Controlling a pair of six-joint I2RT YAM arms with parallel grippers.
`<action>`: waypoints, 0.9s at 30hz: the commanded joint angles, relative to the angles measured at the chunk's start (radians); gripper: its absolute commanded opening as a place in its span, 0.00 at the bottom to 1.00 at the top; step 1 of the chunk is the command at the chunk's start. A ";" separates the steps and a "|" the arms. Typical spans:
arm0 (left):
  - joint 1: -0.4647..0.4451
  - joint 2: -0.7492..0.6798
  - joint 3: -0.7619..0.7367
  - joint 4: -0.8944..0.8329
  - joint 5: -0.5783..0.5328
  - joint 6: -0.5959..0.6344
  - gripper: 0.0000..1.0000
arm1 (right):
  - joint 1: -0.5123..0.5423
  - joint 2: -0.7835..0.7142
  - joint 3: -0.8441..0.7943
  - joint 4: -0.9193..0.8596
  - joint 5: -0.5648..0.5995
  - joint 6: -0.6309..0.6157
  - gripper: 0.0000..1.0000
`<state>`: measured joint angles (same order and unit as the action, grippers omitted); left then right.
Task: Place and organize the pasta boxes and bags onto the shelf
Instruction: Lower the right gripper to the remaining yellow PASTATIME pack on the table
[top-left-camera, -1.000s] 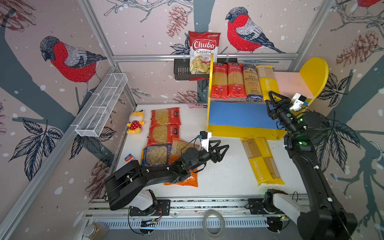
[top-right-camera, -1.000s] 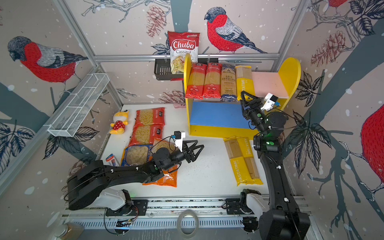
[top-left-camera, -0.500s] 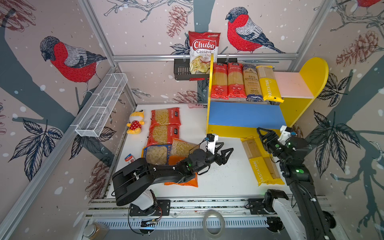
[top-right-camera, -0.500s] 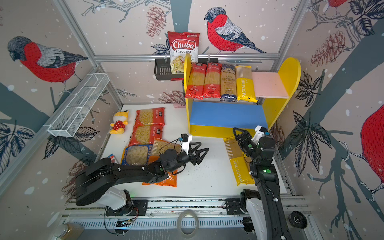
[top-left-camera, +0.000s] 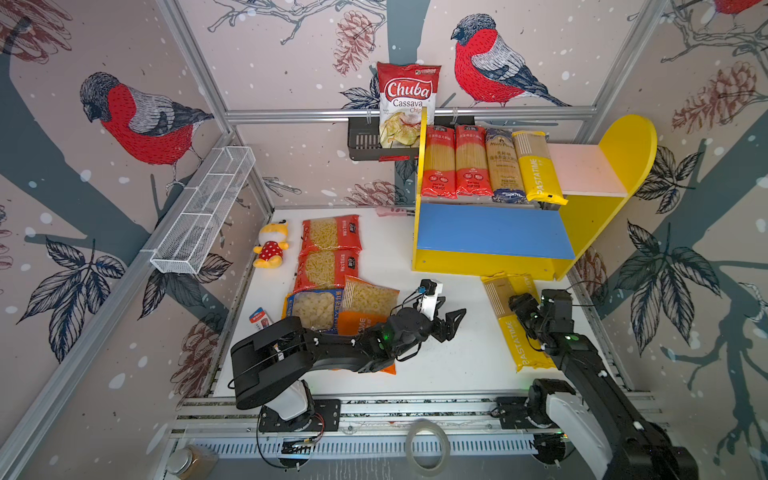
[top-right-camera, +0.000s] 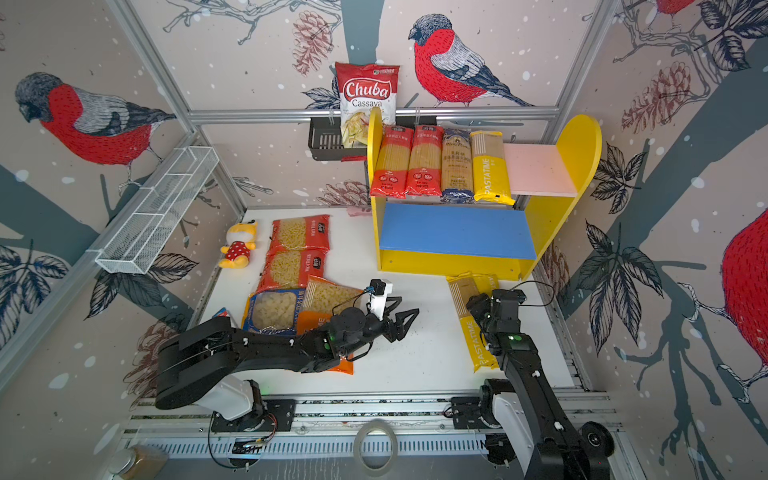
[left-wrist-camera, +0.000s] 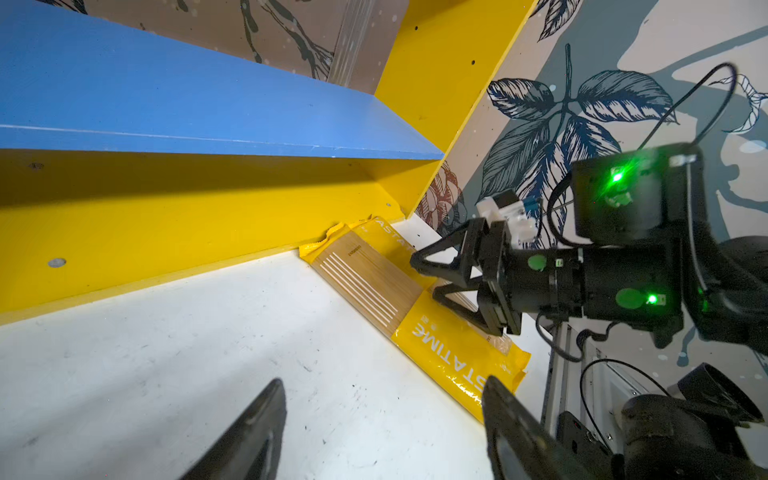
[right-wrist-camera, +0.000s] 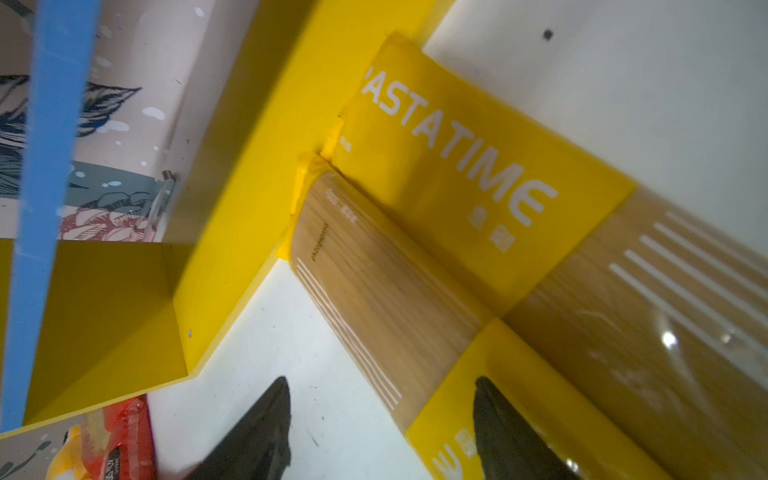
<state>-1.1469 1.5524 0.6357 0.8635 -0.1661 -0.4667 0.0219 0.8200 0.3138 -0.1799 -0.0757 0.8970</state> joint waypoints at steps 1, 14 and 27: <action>0.000 -0.008 0.000 0.011 -0.028 0.012 0.73 | 0.045 0.027 -0.026 0.069 0.037 0.048 0.69; 0.037 -0.003 -0.041 0.006 -0.048 -0.077 0.74 | 0.493 0.282 0.056 0.283 0.024 0.183 0.68; 0.055 0.072 0.032 -0.106 0.053 -0.102 0.72 | 0.118 0.056 0.014 0.069 -0.207 -0.041 0.70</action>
<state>-1.0912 1.6028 0.6502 0.7818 -0.1547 -0.5724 0.1795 0.9157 0.3573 -0.0704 -0.1871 0.8856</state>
